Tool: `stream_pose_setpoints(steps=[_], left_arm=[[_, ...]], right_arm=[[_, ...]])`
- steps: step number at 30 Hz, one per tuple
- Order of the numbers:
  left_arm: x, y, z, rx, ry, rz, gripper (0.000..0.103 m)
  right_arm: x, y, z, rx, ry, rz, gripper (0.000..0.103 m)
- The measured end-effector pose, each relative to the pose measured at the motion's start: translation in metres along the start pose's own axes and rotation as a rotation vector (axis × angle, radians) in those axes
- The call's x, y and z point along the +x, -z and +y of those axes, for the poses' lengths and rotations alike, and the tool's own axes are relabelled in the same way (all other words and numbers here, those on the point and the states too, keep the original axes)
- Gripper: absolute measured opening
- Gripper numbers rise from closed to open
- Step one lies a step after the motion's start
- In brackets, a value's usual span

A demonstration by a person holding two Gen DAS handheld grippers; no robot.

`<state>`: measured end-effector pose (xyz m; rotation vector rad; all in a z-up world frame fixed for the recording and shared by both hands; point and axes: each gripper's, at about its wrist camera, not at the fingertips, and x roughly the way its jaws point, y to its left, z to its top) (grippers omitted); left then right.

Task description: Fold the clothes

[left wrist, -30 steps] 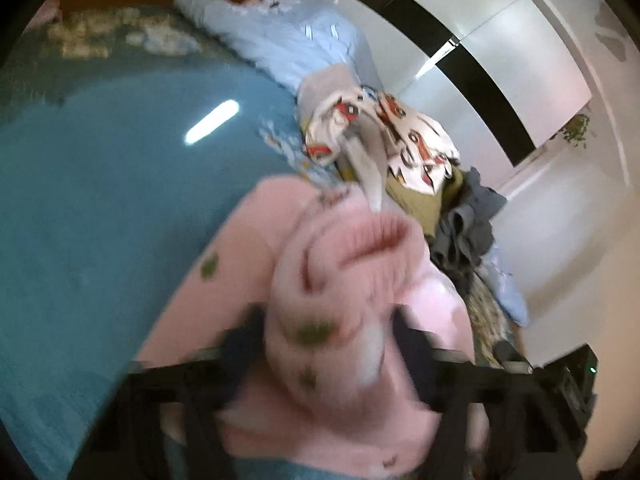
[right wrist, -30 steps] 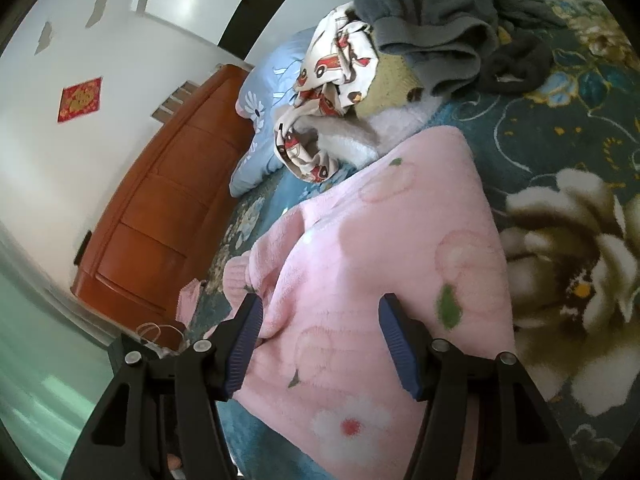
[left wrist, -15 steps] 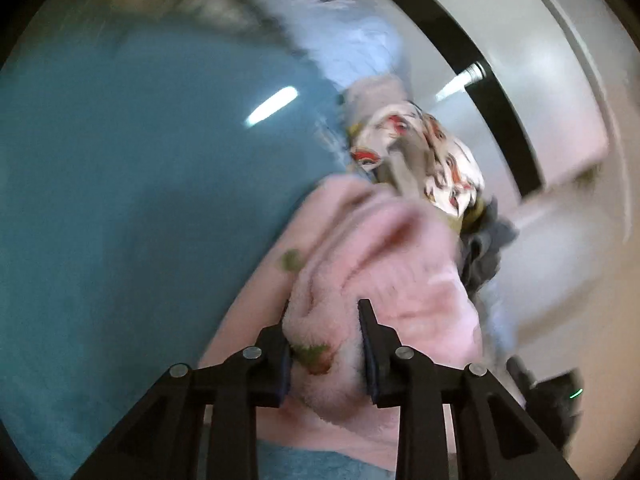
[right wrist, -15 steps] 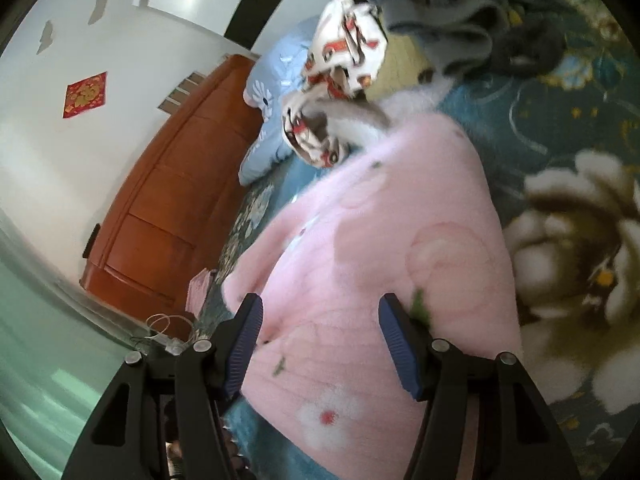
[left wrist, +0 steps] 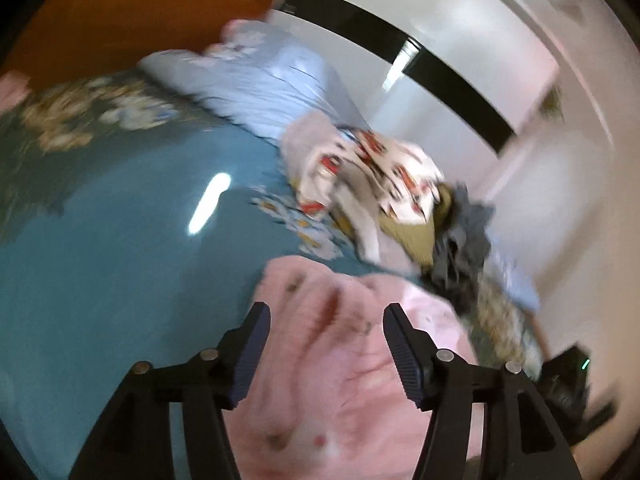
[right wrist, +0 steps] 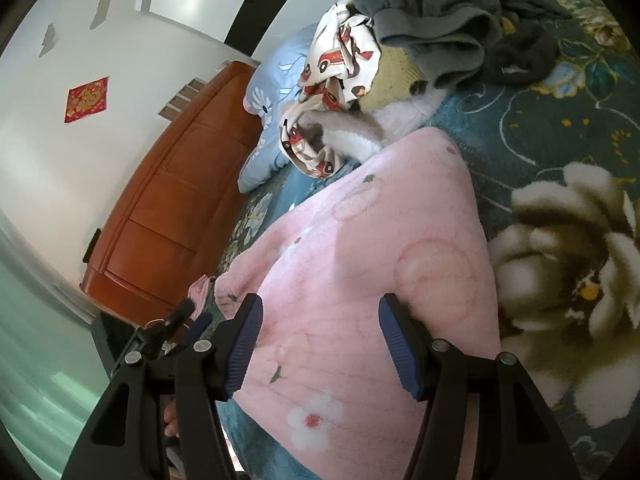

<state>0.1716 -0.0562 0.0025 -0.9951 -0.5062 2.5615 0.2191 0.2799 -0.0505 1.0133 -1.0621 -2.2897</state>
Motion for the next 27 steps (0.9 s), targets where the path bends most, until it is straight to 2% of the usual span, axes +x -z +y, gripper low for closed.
stream_pose_setpoints(steps=[2,5,6,7,8,9,12,15,18,22,27], left_arm=[[0.018,0.002,-0.012,0.063,-0.036,0.034,0.063],[0.033,0.005,-0.021,0.094,-0.019,0.042,0.061],[0.036,0.004,-0.023,0.1,-0.011,0.039,0.04],[0.039,0.003,-0.025,0.106,-0.002,0.036,0.025],[0.041,0.001,-0.026,0.106,-0.004,0.037,0.016],[0.043,-0.001,-0.027,0.104,-0.01,0.038,0.014],[0.037,-0.015,-0.02,0.076,-0.02,-0.008,0.013],[0.031,-0.033,-0.003,0.019,-0.017,-0.037,0.013],[0.051,-0.041,0.014,0.017,-0.047,0.027,0.013],[0.083,-0.031,0.026,0.051,-0.118,0.129,0.014],[0.075,-0.029,0.032,-0.007,-0.079,0.135,0.017]], right_arm=[[0.0,0.0,0.0,-0.001,-0.002,0.003,0.062],[-0.001,0.0,-0.003,0.009,-0.013,0.008,0.062],[-0.001,0.0,-0.005,0.014,-0.017,0.009,0.062],[-0.001,0.0,-0.005,0.013,-0.018,0.01,0.062],[0.0,0.0,-0.005,0.013,-0.019,0.011,0.062],[0.0,-0.001,-0.005,0.013,-0.019,0.011,0.062],[0.0,-0.001,-0.003,0.002,-0.017,0.008,0.062],[-0.008,-0.002,0.001,-0.032,-0.013,-0.046,0.062],[-0.007,-0.004,-0.003,-0.029,-0.002,-0.045,0.062],[0.0,-0.001,-0.013,-0.007,0.0,-0.015,0.062],[0.004,-0.001,-0.019,0.01,-0.003,0.004,0.062]])
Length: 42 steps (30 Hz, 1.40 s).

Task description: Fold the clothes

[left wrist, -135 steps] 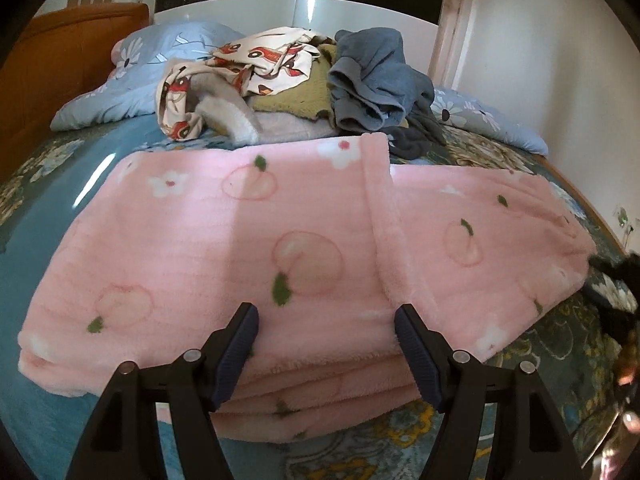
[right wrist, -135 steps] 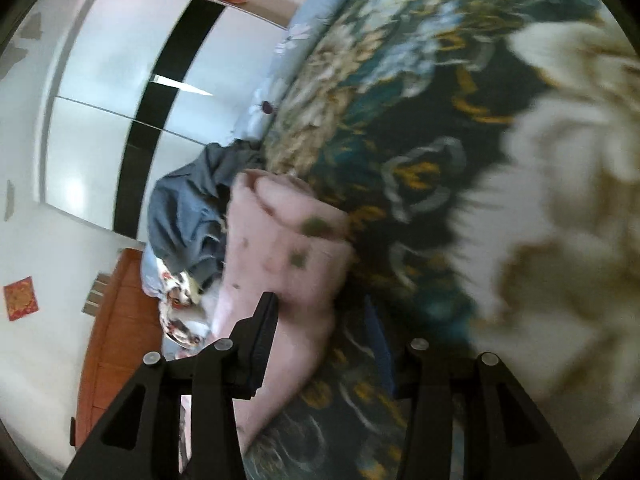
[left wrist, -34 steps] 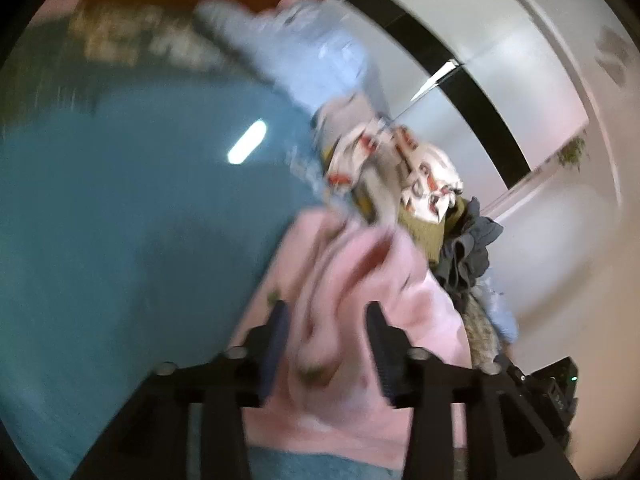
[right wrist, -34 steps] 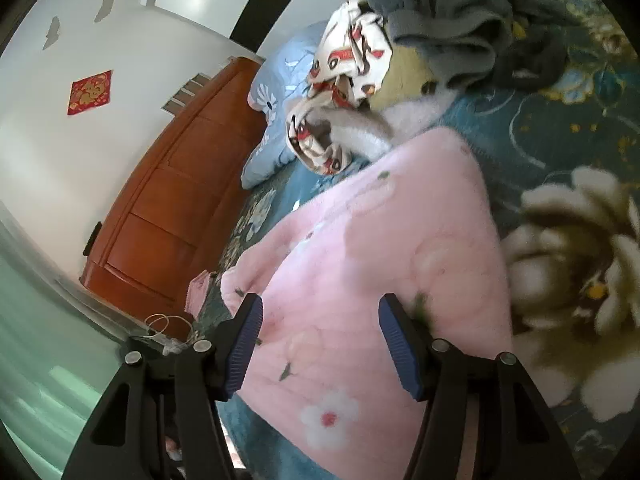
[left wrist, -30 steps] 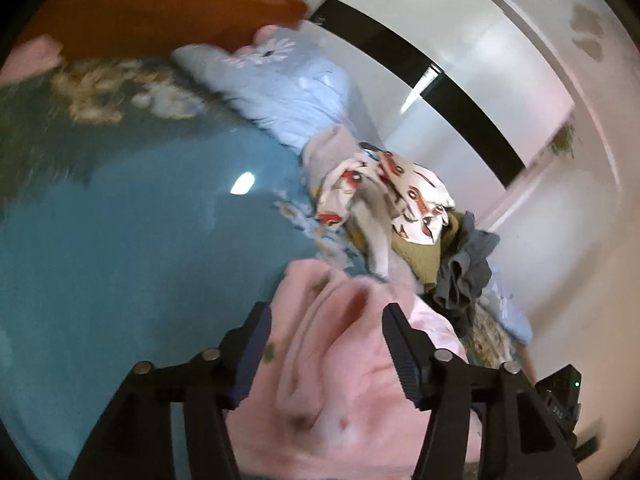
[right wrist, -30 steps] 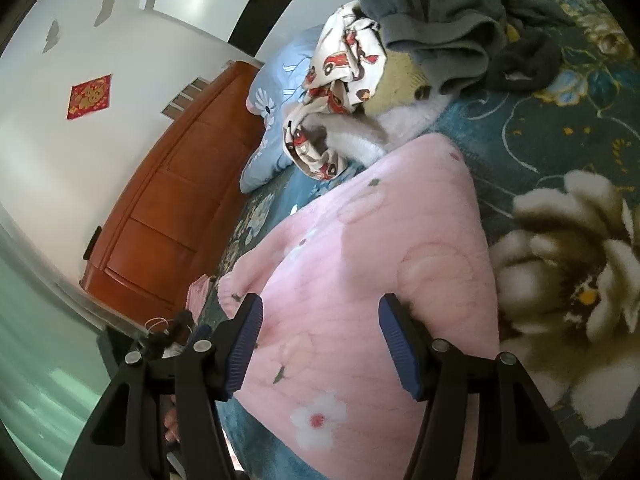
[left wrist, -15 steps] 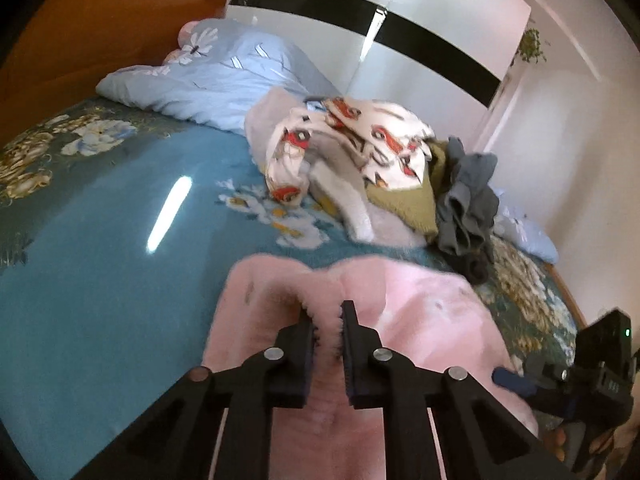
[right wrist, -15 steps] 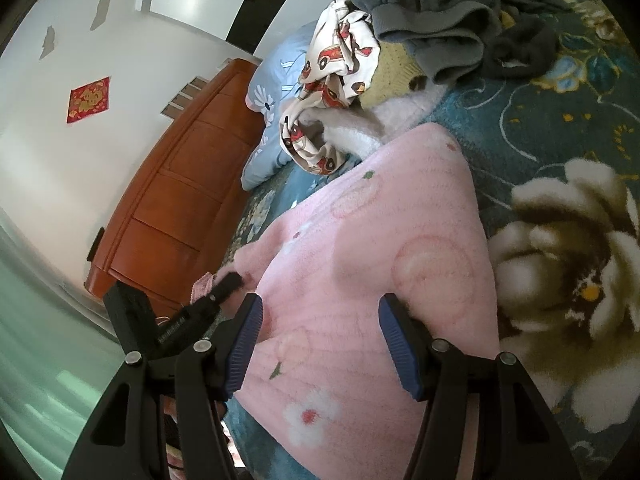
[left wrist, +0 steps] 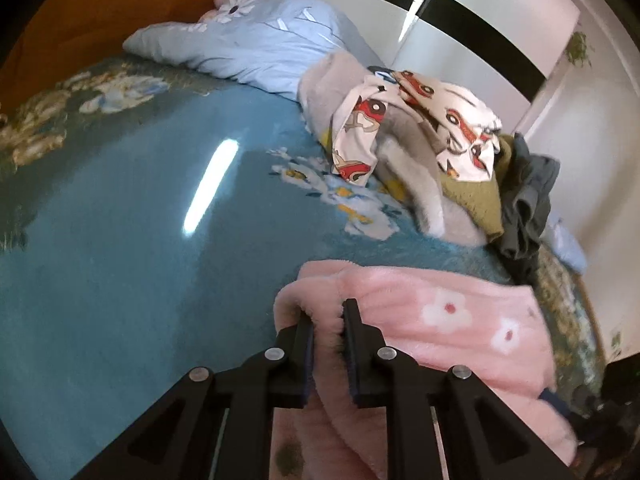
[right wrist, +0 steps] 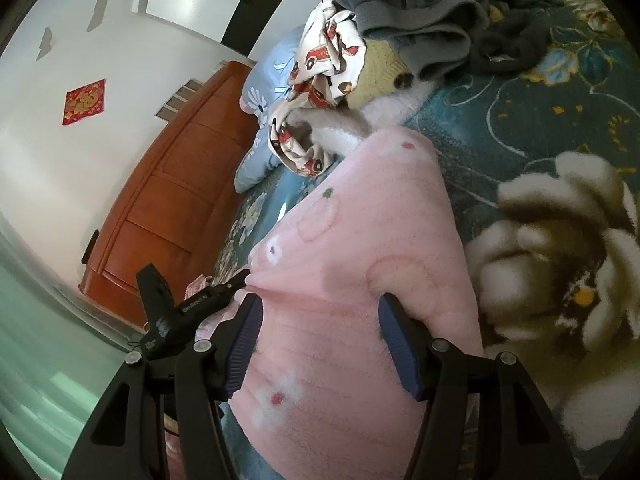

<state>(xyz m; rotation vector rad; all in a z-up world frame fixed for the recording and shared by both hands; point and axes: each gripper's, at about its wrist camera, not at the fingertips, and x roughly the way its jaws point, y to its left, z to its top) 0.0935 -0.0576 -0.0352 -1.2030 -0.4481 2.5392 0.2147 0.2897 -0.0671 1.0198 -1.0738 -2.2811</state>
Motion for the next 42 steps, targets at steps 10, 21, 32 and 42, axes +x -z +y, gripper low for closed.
stream_pose_setpoints(steps=[10,21,32,42], left_arm=[[-0.059,0.055,0.031,-0.258,0.122,0.014,0.064],[-0.06,0.088,0.029,-0.436,0.28,0.053,0.045],[-0.074,0.088,0.041,-0.439,0.262,-0.01,0.028],[-0.076,0.088,0.033,-0.314,0.243,0.0,0.038]], right_arm=[[-0.029,-0.005,0.003,-0.026,0.033,-0.045,0.062],[-0.02,0.003,-0.008,0.028,0.043,-0.019,0.062],[-0.018,0.007,-0.003,0.014,0.036,0.001,0.062],[-0.025,0.005,-0.005,0.012,0.013,0.004,0.062]])
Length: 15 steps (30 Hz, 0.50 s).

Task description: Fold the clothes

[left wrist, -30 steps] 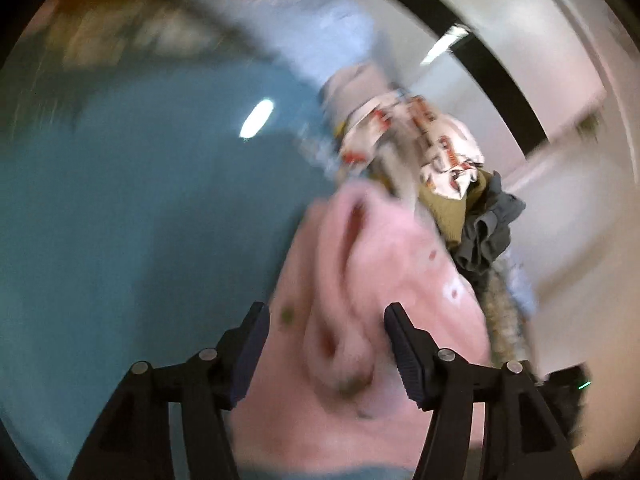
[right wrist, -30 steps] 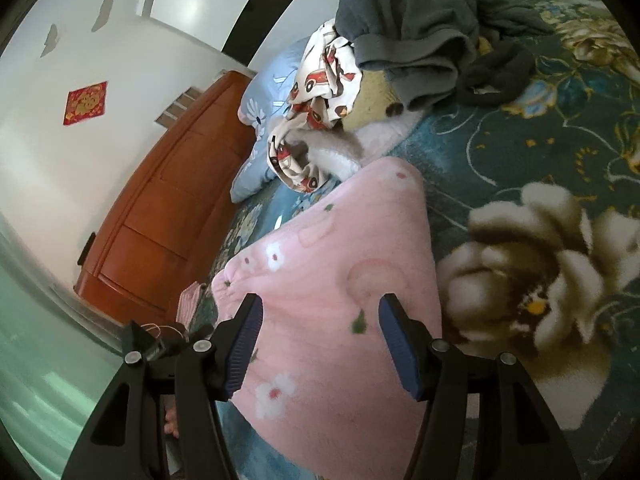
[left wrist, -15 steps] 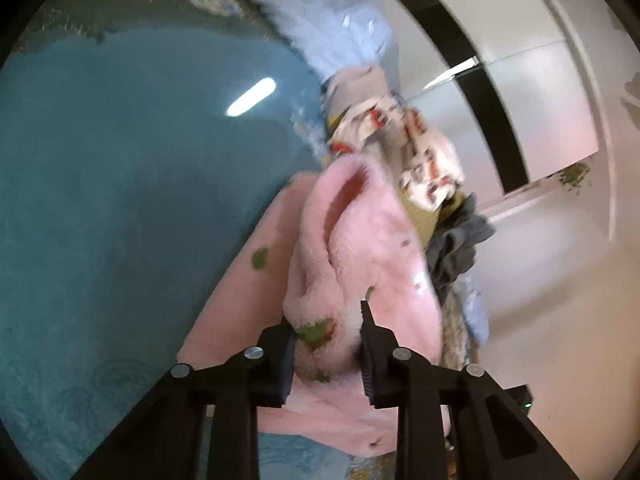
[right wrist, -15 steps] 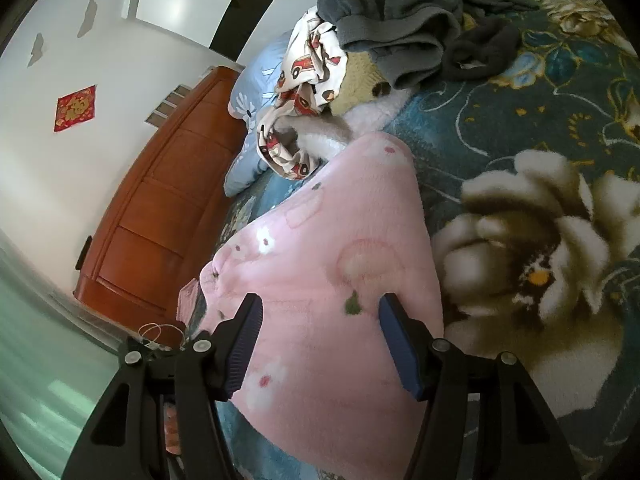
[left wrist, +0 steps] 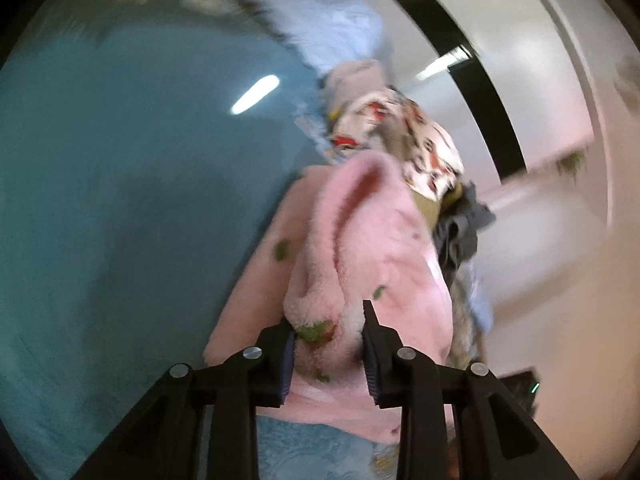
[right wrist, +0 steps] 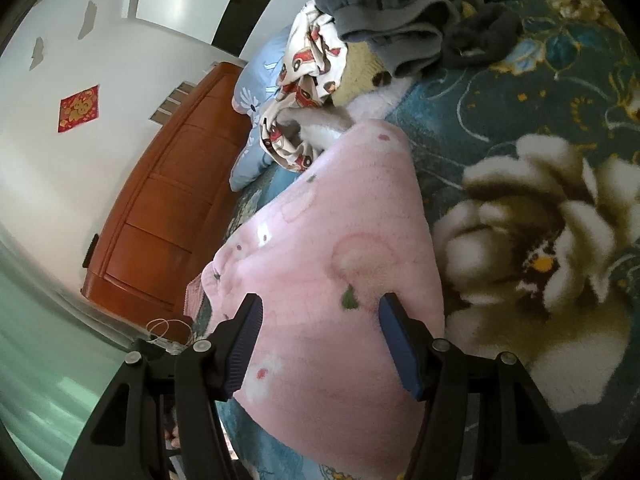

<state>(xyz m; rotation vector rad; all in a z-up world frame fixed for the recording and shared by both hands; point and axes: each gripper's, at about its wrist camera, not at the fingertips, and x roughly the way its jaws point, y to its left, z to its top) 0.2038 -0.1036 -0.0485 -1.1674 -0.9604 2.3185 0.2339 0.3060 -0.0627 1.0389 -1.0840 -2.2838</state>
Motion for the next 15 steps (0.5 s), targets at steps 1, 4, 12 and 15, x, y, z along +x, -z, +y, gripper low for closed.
stream_pose_setpoints(steps=[1,4,12,15], left_arm=[[-0.005,-0.004,-0.009,0.046,-0.024,-0.01,0.04],[-0.017,-0.015,-0.036,0.16,-0.091,-0.073,0.054],[0.035,-0.05,-0.096,0.383,-0.168,-0.063,0.057],[0.068,-0.062,-0.083,0.33,-0.252,0.016,0.057]], right_arm=[[-0.001,-0.001,0.001,-0.005,0.0,-0.001,0.062],[-0.007,-0.013,0.018,-0.09,0.022,-0.03,0.062],[0.028,-0.055,0.019,-0.077,0.074,0.016,0.062],[0.04,-0.064,0.004,-0.016,0.091,0.035,0.062]])
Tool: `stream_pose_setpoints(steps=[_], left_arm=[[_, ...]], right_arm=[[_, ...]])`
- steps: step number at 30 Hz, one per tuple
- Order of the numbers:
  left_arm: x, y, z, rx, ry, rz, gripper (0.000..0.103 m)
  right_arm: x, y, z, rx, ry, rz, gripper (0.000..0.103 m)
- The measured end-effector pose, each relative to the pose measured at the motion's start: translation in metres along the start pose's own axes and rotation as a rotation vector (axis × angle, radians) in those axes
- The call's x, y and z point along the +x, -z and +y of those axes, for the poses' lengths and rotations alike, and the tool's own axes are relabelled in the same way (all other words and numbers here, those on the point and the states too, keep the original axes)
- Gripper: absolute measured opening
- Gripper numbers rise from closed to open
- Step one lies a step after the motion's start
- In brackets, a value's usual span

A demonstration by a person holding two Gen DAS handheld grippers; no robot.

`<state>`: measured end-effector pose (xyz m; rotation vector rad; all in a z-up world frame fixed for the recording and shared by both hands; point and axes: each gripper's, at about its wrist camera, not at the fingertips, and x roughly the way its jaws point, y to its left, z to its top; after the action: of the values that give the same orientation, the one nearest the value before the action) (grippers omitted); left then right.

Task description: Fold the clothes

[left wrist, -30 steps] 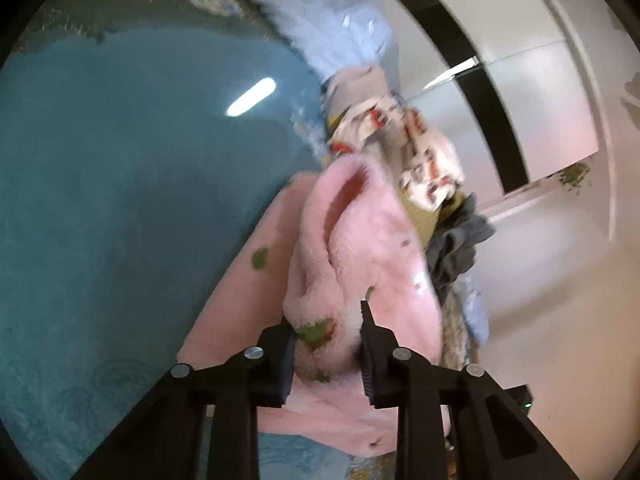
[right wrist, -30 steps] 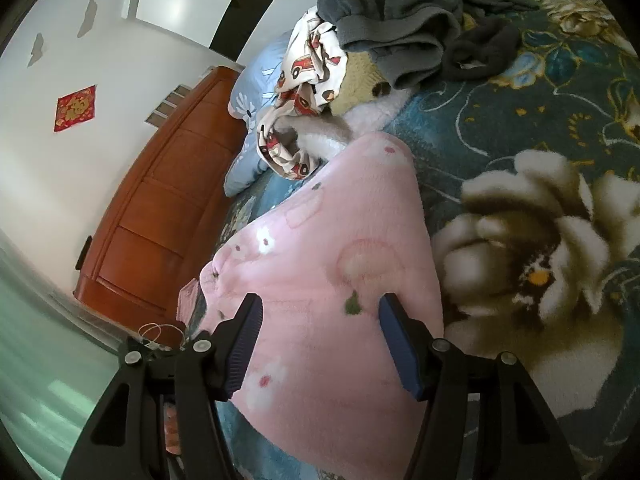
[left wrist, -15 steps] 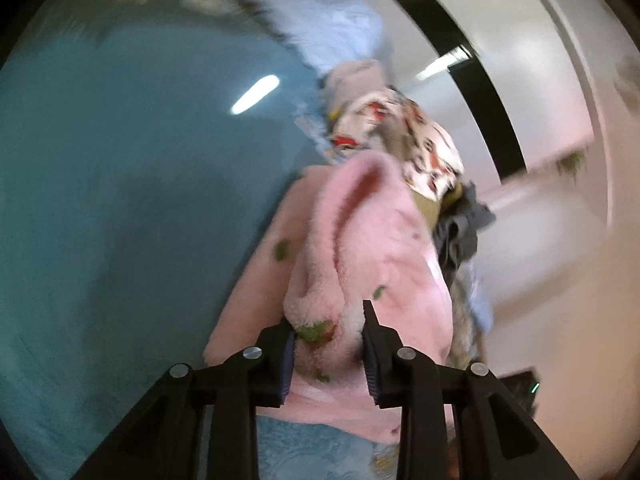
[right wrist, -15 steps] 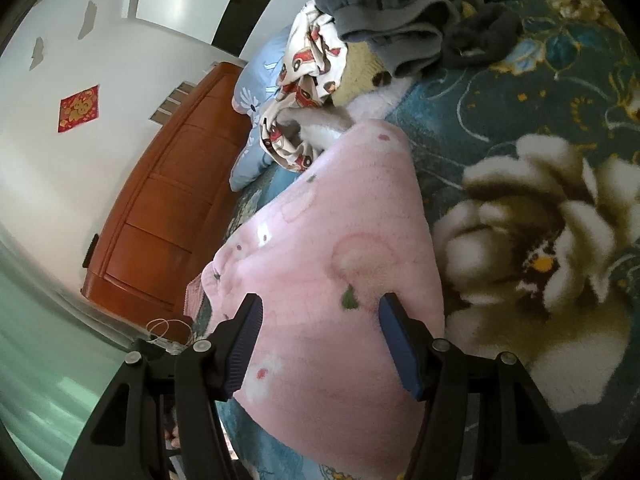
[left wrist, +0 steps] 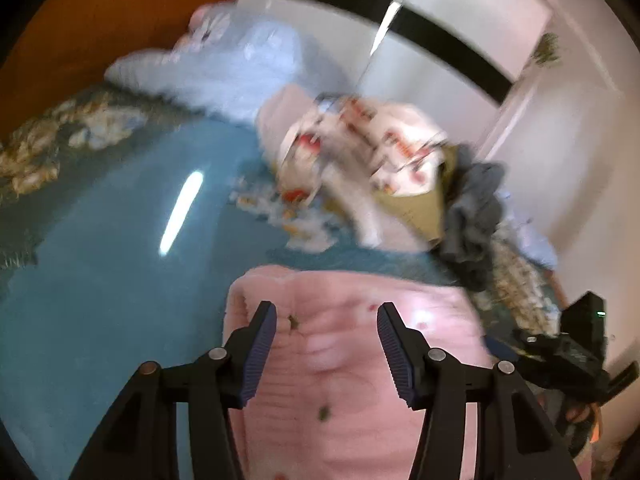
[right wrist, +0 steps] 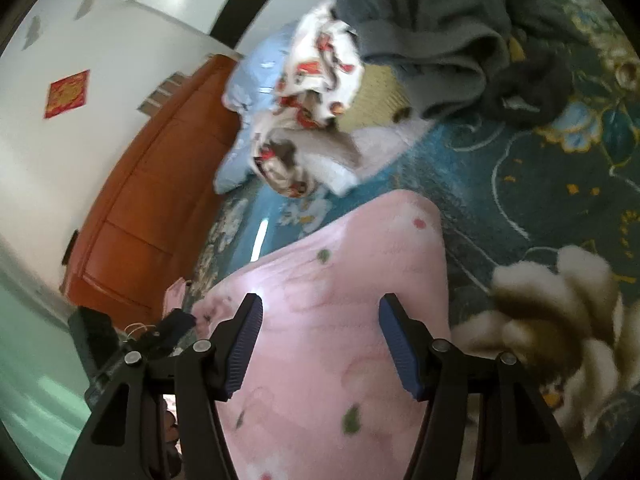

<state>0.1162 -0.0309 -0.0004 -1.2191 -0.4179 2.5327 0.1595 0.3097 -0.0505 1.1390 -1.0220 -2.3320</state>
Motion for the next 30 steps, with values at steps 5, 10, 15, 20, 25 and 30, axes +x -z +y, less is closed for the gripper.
stream_pose_setpoints(steps=[5,10,15,20,25,30], left_arm=[[0.04,0.014,0.032,-0.128,-0.03,0.143,0.058],[0.013,0.021,0.03,-0.14,-0.002,0.094,0.057],[-0.042,0.033,0.003,-0.008,0.042,-0.056,0.057],[-0.035,0.057,-0.002,0.035,0.075,-0.018,0.058],[-0.035,0.068,0.013,-0.011,0.117,-0.026,0.058],[-0.05,0.072,0.059,-0.133,0.124,-0.061,0.064]], right_arm=[[0.016,-0.001,-0.016,0.06,0.015,0.056,0.062],[-0.004,0.004,-0.003,0.016,0.028,0.03,0.062],[-0.037,0.031,0.012,-0.059,0.004,0.001,0.062],[-0.048,0.062,0.017,-0.136,0.063,0.056,0.062],[-0.05,0.072,0.014,-0.153,0.097,0.067,0.062],[-0.059,0.068,-0.015,-0.033,0.065,0.032,0.062]])
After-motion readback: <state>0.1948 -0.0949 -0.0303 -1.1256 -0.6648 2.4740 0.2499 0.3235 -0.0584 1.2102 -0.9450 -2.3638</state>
